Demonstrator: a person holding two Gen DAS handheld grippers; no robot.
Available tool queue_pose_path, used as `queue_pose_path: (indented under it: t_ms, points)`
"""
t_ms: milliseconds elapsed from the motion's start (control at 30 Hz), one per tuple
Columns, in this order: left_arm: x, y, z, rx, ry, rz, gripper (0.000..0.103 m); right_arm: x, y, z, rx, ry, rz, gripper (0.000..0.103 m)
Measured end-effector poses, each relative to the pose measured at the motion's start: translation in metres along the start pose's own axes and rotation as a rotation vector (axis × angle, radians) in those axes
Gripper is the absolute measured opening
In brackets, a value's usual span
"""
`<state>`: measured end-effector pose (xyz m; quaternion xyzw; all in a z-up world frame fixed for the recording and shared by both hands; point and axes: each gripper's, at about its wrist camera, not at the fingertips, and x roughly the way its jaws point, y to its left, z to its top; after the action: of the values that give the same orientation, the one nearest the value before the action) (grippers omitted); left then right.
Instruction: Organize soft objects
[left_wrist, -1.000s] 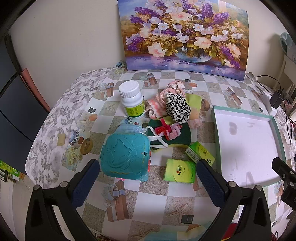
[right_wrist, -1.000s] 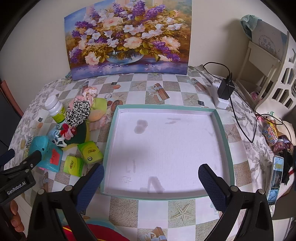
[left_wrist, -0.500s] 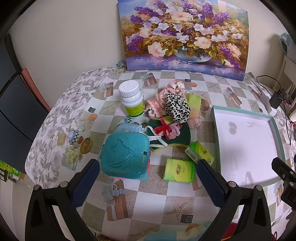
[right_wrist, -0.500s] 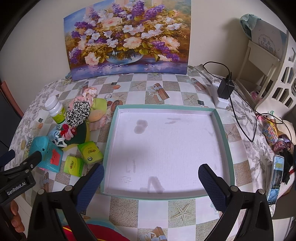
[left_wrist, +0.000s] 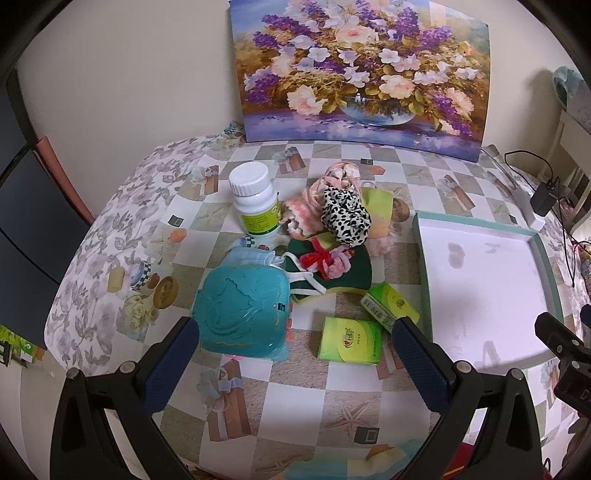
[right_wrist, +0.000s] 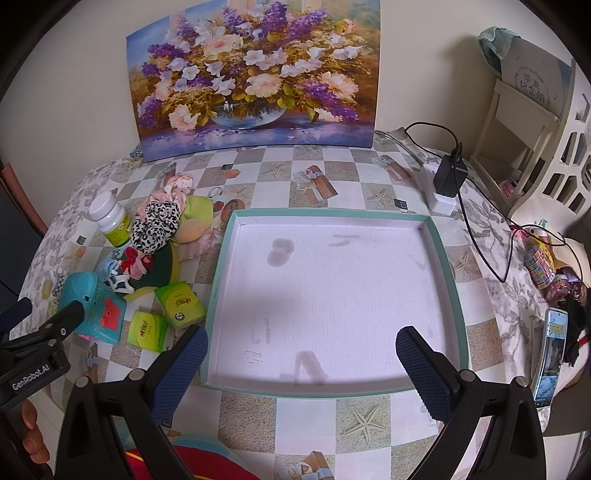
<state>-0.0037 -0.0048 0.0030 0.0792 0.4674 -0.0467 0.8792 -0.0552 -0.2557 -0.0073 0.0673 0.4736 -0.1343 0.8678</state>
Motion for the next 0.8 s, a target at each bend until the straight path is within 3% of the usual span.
queue_pose_path:
  t_ms: [800]
  points:
    - [0.0014, -0.0025, 0.0012, 0.003, -0.016, -0.051, 0.103, 0.0003, 0.0001, -0.0003, -0.001, 0.003, 0.004, 0.103]
